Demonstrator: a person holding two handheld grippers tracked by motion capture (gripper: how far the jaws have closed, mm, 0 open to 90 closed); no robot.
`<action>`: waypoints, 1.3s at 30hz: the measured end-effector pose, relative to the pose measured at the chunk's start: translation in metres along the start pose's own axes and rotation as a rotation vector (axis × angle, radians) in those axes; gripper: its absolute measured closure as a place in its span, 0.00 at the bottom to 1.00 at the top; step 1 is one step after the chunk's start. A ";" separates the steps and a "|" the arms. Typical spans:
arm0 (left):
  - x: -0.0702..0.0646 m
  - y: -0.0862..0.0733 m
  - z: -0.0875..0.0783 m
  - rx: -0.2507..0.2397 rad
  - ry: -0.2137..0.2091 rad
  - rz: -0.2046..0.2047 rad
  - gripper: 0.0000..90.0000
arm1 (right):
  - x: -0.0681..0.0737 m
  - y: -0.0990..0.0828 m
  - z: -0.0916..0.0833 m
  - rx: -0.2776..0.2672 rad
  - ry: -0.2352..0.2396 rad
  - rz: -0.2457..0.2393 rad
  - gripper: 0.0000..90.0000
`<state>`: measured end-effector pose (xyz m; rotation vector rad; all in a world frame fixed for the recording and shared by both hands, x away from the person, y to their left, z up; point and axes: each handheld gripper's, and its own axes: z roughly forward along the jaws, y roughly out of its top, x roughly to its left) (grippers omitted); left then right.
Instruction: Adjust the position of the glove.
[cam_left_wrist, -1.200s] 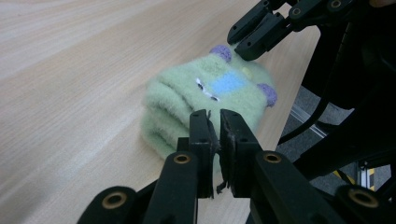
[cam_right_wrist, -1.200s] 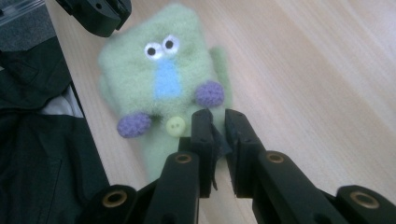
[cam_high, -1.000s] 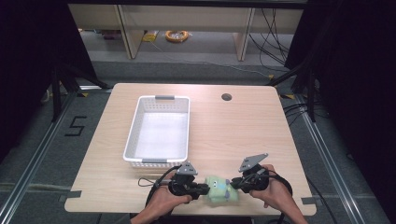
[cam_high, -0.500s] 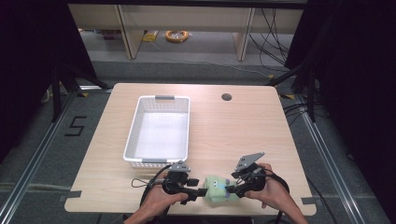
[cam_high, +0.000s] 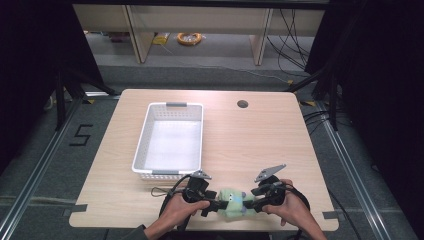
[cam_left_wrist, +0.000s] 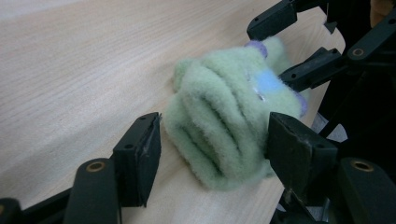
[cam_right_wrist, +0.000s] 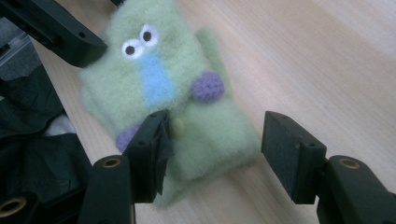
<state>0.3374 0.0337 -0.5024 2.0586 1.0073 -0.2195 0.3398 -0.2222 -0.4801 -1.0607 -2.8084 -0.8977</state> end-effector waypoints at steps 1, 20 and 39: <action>0.000 0.000 0.001 0.013 0.001 0.010 0.40 | 0.000 0.000 0.001 0.007 -0.001 0.015 0.48; 0.000 -0.007 0.009 -0.014 -0.075 -0.003 0.66 | -0.008 -0.011 0.010 -0.030 0.088 0.108 0.61; -0.003 -0.007 0.002 -0.050 -0.106 0.072 0.78 | 0.002 -0.012 0.001 -0.076 0.075 0.035 0.74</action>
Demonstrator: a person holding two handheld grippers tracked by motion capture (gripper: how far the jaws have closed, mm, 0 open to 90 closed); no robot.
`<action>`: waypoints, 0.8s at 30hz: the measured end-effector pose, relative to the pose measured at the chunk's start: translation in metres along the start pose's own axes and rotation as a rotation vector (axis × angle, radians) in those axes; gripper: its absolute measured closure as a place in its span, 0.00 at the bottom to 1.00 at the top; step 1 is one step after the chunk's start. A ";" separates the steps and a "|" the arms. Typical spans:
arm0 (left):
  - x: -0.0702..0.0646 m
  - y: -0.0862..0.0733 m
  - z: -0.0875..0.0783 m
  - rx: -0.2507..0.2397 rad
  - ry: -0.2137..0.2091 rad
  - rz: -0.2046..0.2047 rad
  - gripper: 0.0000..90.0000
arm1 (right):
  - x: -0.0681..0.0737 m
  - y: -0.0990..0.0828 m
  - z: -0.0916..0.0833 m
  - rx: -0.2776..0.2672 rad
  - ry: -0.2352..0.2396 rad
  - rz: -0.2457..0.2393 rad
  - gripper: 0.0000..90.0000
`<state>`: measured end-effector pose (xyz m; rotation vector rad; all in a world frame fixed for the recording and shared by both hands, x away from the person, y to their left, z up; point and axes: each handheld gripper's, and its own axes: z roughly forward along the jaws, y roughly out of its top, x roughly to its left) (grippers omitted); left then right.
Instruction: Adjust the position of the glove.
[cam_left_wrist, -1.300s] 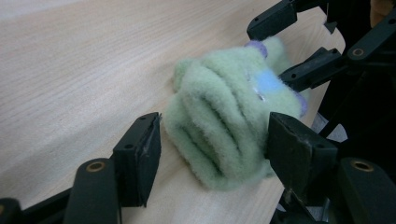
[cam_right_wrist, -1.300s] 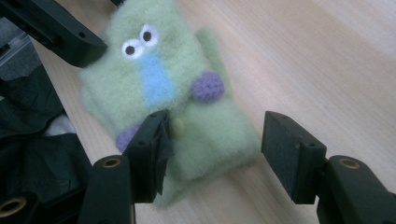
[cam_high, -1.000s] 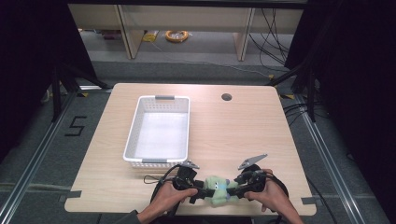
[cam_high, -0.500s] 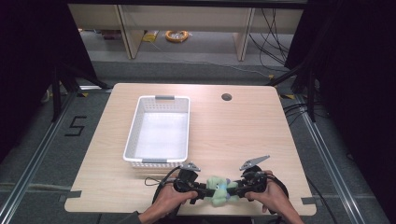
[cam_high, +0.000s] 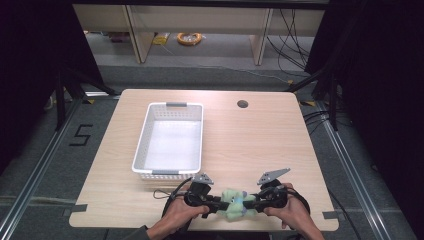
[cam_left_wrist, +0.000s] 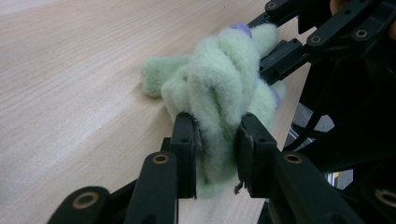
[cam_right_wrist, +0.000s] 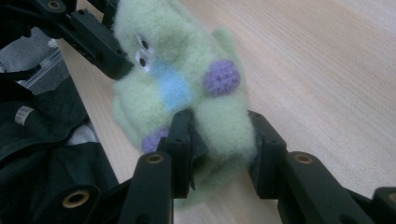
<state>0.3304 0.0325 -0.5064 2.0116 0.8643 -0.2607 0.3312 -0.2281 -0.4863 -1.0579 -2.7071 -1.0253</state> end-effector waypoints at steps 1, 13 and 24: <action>0.000 0.000 -0.001 0.004 0.000 0.007 0.78 | 0.000 0.000 0.000 -0.005 0.000 -0.004 0.75; -0.001 0.004 -0.006 0.002 0.005 0.020 0.78 | -0.001 0.001 0.000 -0.034 0.016 0.010 0.80; 0.005 0.002 -0.005 0.018 0.022 -0.001 0.78 | -0.011 0.000 0.014 -0.028 0.036 0.130 0.61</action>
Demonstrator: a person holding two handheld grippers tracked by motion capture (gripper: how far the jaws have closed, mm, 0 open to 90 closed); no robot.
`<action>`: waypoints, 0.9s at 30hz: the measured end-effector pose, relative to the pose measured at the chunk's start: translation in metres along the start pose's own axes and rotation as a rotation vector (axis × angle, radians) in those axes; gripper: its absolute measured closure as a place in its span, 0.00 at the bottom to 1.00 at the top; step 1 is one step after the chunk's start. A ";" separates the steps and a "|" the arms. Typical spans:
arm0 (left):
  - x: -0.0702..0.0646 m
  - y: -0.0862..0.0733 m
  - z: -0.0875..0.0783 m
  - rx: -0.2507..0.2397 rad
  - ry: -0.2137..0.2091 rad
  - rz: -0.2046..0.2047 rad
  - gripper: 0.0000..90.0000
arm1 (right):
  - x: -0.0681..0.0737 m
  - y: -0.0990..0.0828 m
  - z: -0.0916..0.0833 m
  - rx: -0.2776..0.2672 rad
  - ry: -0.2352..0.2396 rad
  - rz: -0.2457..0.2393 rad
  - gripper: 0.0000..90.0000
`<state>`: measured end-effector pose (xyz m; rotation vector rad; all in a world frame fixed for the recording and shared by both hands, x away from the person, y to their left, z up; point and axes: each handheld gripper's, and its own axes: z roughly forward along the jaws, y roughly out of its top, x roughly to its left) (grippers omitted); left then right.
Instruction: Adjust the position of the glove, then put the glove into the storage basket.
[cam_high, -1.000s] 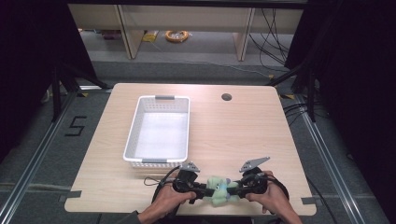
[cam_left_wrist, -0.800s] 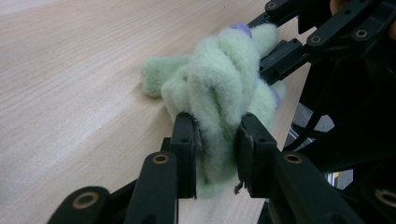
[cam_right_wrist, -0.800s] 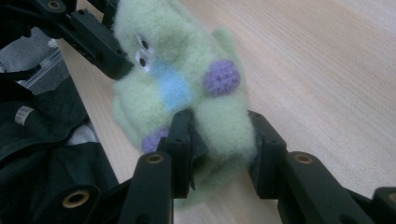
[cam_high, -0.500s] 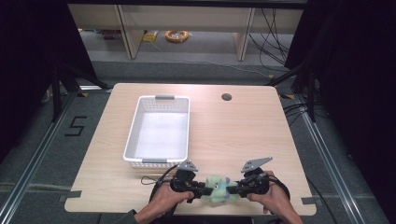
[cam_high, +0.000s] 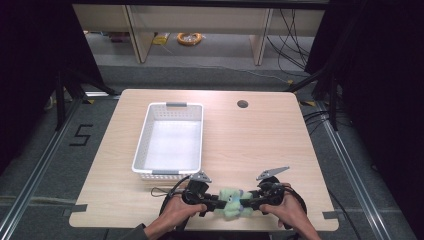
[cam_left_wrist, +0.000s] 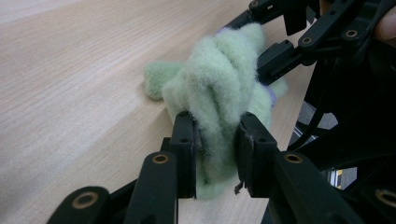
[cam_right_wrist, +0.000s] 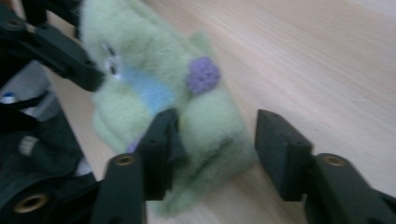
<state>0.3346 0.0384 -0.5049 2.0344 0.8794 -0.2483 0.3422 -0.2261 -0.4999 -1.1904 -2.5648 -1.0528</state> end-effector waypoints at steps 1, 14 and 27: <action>0.000 0.000 0.000 0.000 0.003 0.001 0.78 | 0.000 -0.001 0.000 -0.002 0.011 0.006 0.63; -0.001 0.000 -0.002 -0.003 -0.015 0.016 0.79 | 0.010 0.000 -0.006 -0.018 -0.002 -0.098 0.80; -0.011 0.013 -0.018 -0.054 -0.008 0.048 0.79 | 0.022 0.009 -0.025 -0.063 -0.014 -0.139 0.81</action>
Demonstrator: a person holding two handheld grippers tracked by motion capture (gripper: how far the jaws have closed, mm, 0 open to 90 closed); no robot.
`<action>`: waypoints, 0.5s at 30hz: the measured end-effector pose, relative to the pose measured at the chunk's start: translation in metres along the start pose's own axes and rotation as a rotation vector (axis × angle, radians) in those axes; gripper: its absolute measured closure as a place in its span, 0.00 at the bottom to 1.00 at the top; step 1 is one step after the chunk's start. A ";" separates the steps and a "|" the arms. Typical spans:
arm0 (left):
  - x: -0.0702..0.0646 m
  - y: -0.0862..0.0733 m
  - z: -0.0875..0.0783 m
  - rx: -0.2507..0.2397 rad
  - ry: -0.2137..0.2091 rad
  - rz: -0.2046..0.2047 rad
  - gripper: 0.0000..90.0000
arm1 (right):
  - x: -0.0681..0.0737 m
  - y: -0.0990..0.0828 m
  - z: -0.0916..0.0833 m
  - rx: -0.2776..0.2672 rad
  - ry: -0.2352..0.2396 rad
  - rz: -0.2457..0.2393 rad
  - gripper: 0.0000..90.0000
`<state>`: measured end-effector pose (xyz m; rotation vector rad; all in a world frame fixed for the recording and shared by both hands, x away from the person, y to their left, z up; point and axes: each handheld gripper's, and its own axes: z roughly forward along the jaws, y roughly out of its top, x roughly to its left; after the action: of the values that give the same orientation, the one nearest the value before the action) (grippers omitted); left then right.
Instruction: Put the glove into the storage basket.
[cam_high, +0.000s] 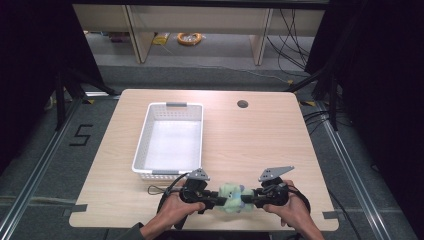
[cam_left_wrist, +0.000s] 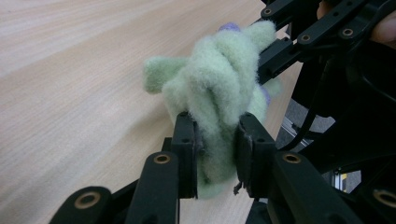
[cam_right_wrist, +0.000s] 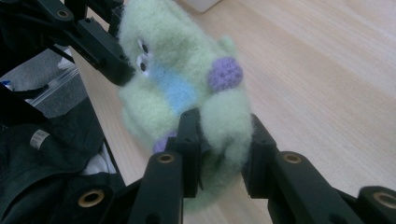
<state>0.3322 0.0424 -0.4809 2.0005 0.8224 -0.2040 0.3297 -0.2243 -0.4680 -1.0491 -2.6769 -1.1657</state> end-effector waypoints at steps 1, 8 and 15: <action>0.000 0.001 -0.002 0.001 0.007 0.010 0.79 | -0.001 0.001 0.000 -0.002 -0.004 -0.012 0.81; -0.003 0.006 -0.014 -0.023 0.027 0.018 0.79 | 0.003 0.015 -0.003 -0.004 -0.010 -0.029 0.81; -0.003 0.018 -0.038 -0.052 0.032 0.019 0.79 | 0.012 0.038 -0.007 -0.012 -0.008 -0.063 0.81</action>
<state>0.3340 0.0658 -0.4459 1.9666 0.8206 -0.1387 0.3417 -0.2038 -0.4355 -0.9799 -2.7318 -1.1916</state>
